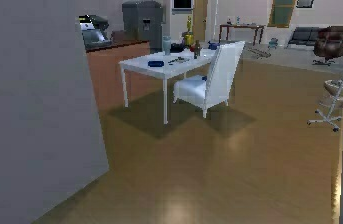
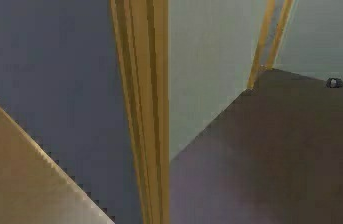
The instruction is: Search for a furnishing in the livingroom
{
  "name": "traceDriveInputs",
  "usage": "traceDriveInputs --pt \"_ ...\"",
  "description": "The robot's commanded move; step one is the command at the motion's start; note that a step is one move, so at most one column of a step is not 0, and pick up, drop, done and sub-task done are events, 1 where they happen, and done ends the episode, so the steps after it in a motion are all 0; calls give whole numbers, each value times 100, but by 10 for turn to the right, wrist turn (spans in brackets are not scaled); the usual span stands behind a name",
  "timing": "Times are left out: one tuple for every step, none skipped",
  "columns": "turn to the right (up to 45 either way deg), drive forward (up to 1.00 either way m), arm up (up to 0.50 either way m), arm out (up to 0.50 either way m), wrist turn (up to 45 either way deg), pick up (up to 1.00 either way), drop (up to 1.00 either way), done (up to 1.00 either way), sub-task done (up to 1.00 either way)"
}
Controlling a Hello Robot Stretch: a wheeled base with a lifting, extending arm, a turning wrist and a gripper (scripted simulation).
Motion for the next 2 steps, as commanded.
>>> traceDriveInputs --pt "300 0 0 0 0 0 0 0 0" --pt "0 100 0 0 0 0 0 0 0"
